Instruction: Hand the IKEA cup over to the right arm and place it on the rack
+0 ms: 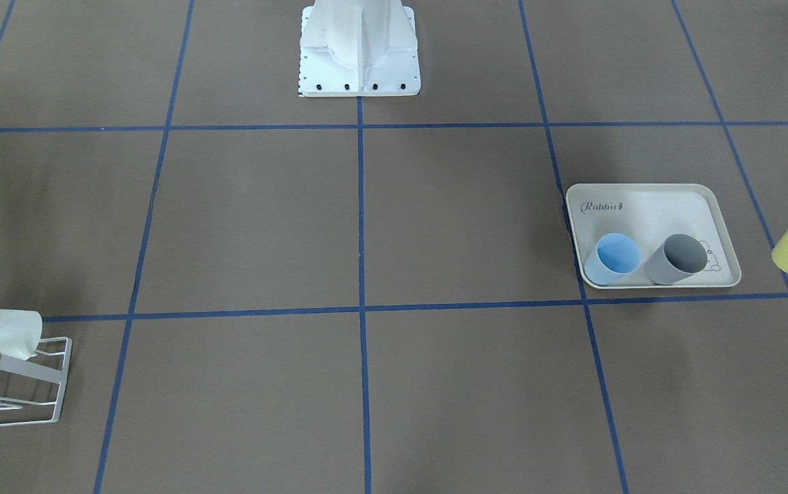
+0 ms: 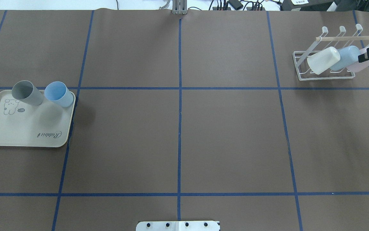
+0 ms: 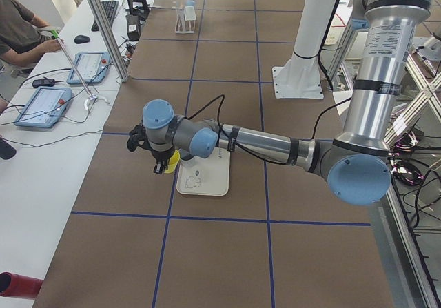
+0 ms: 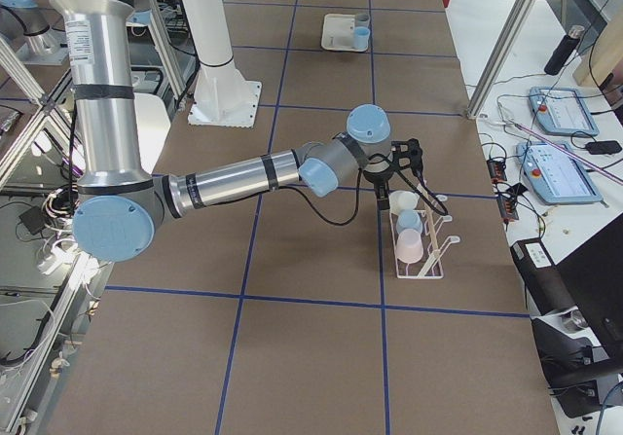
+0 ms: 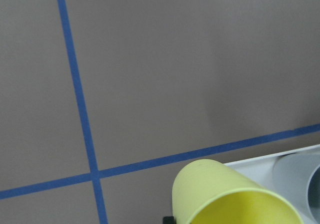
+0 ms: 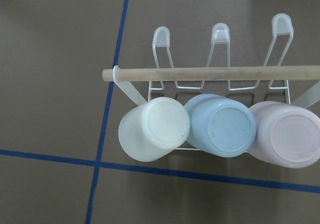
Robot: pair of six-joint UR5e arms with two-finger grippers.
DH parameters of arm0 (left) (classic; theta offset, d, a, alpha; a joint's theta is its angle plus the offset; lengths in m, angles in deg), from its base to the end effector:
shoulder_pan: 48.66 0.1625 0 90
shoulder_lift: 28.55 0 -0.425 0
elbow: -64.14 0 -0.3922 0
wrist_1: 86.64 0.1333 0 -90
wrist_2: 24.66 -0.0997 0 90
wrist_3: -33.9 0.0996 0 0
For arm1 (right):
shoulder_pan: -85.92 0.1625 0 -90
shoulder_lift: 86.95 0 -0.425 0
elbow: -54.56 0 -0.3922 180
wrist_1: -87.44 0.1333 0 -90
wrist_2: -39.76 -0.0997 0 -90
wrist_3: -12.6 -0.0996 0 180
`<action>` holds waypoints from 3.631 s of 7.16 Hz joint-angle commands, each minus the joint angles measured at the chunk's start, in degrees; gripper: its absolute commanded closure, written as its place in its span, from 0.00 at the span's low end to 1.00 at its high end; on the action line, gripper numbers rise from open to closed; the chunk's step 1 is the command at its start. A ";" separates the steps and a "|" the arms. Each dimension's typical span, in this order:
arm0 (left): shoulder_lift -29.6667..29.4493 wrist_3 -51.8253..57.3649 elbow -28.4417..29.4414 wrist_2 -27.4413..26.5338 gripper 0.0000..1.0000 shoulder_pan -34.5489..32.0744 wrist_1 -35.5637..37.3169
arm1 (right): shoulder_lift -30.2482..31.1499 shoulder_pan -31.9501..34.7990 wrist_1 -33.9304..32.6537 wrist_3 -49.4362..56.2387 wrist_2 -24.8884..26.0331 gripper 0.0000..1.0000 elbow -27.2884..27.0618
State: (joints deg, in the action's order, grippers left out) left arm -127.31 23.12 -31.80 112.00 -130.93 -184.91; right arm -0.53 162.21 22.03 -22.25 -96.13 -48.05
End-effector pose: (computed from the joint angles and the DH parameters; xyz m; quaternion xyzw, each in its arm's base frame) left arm 0.0154 -0.5656 0.5070 0.1180 0.4124 0.0549 0.9016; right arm -0.0642 -0.5237 0.4647 0.1422 -0.4650 0.0248 0.8734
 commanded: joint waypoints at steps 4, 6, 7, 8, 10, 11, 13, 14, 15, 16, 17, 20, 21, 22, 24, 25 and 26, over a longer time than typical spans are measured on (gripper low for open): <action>-6.52 -37.82 -19.47 8.26 1.00 12.36 -8.06 | -0.81 -6.30 13.99 -28.24 -1.05 0.00 -7.51; -10.54 -67.23 -16.14 1.99 1.00 22.90 -30.82 | -6.23 -14.64 28.98 -52.42 4.36 0.00 -7.25; -12.14 -76.23 -15.77 -5.89 1.00 30.25 -37.45 | -10.79 -19.20 30.15 -58.00 7.97 0.00 -7.07; -14.24 -84.15 -15.77 -13.36 1.00 34.42 -41.00 | -13.01 -22.38 30.17 -60.93 14.36 0.00 -7.94; -18.98 -86.87 -15.51 -17.01 1.00 37.07 -44.44 | -14.34 -25.83 30.08 -65.86 18.02 0.00 -9.44; -18.92 -90.09 -15.42 -25.57 1.00 40.14 -49.94 | -15.05 -26.54 30.08 -69.53 18.11 0.00 -9.97; -18.74 -98.64 -12.45 -29.76 1.00 41.66 -62.33 | -19.25 -27.07 30.08 -77.44 19.33 0.00 -10.06; -18.83 -102.13 -11.47 -34.22 1.00 43.06 -66.66 | -20.32 -29.25 30.25 -83.48 24.21 0.00 -11.45; -18.83 -105.73 -8.24 -37.66 1.00 44.20 -75.49 | -21.02 -31.18 30.34 -88.76 26.18 0.00 -13.03; -18.74 -108.11 -4.47 -38.04 1.00 44.65 -82.54 | -24.25 -31.81 30.34 -91.60 26.37 0.00 -13.14; -18.74 -109.44 -3.91 -38.05 1.00 44.65 -85.57 | -25.41 -32.77 30.43 -95.02 26.37 0.00 -13.22; -19.44 -113.48 -3.64 -38.49 1.00 44.65 -89.27 | -25.34 -32.87 32.19 -99.25 27.85 0.00 -13.93; -19.53 -114.46 -3.47 -38.40 1.00 44.83 -90.16 | -25.34 -32.87 32.19 -100.41 28.65 0.00 -13.93; -20.58 -114.47 -3.38 -38.40 1.00 45.44 -90.08 | -25.34 -32.87 32.19 -100.42 28.66 0.00 -13.93; -21.90 -114.47 -3.29 -38.40 1.00 46.32 -89.64 | -25.34 -32.87 32.19 -100.42 28.66 0.00 -14.01; -22.26 -114.47 -3.20 -38.40 1.00 46.93 -89.55 | -25.34 -32.87 32.19 -100.50 28.66 0.00 -14.10; -23.04 -114.38 -2.77 -38.49 1.00 47.11 -89.46 | -25.34 -32.96 32.19 -100.51 28.66 0.00 -14.10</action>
State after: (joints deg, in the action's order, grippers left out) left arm -149.57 -91.32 -34.91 73.58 -84.19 -274.48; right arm -25.87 129.30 54.22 -122.72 -67.48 -62.11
